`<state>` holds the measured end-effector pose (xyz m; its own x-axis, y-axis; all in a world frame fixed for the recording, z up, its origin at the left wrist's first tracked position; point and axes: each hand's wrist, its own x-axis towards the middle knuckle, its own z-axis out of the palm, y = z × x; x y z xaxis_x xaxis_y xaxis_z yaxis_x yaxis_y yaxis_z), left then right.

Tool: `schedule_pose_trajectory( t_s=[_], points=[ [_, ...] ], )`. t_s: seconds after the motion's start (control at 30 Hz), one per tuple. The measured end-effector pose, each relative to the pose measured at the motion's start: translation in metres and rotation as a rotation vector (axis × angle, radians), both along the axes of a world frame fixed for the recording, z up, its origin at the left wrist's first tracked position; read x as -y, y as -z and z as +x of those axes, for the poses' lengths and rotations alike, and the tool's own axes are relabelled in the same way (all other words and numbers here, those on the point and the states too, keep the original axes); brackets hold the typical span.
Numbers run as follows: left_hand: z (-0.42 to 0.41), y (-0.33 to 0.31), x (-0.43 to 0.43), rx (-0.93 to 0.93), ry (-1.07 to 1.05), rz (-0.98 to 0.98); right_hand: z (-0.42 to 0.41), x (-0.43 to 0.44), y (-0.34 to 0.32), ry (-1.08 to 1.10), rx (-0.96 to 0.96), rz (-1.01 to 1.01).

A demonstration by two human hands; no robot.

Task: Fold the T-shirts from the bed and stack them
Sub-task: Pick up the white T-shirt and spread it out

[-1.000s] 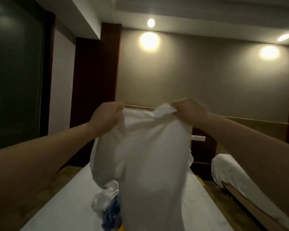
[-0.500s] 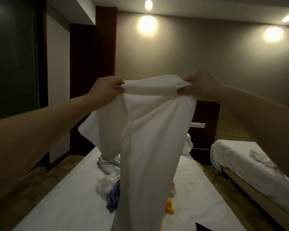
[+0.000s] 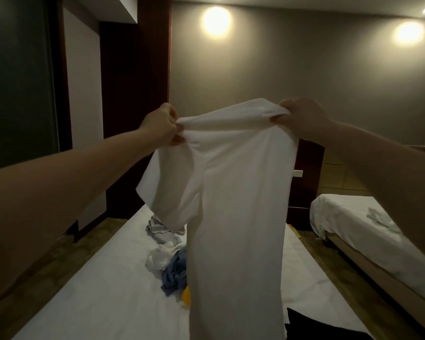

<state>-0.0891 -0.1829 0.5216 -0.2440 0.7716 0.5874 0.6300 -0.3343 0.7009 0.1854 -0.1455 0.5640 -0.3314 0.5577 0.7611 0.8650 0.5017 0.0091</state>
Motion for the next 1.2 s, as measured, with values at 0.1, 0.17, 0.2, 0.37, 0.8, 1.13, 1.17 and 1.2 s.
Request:
schedule_pose_trajectory(
  t_s=[0.1,0.17,0.2,0.37,0.8,1.13,1.17,1.2],
  points=[
    [0.001,-0.008,0.003,-0.083,-0.059,0.197,0.006,0.006,-0.004,0.079,-0.061,0.067],
    [0.004,-0.013,0.006,-0.018,-0.074,0.353,0.006,0.017,-0.008,0.070,-0.198,0.181],
    [0.004,-0.010,0.004,-0.043,-0.077,0.368,0.005,0.022,-0.006,0.047,-0.274,0.195],
    [0.004,0.054,-0.010,-0.413,-0.059,-0.097,0.004,0.012,0.053,0.079,0.173,-0.291],
    [0.003,0.035,0.015,-0.208,0.058,-0.091,0.016,0.032,0.044,-0.128,-0.244,-0.164],
    [0.013,0.002,0.060,-0.145,0.038,0.104,0.024,0.072,0.031,-0.174,-0.350,-0.152],
    [0.014,0.003,0.064,-0.190,0.025,0.108,0.026,0.078,0.031,-0.199,-0.362,-0.207],
    [0.015,0.005,0.069,-0.232,0.011,0.109,0.028,0.084,0.030,-0.215,-0.369,-0.278]
  ],
)
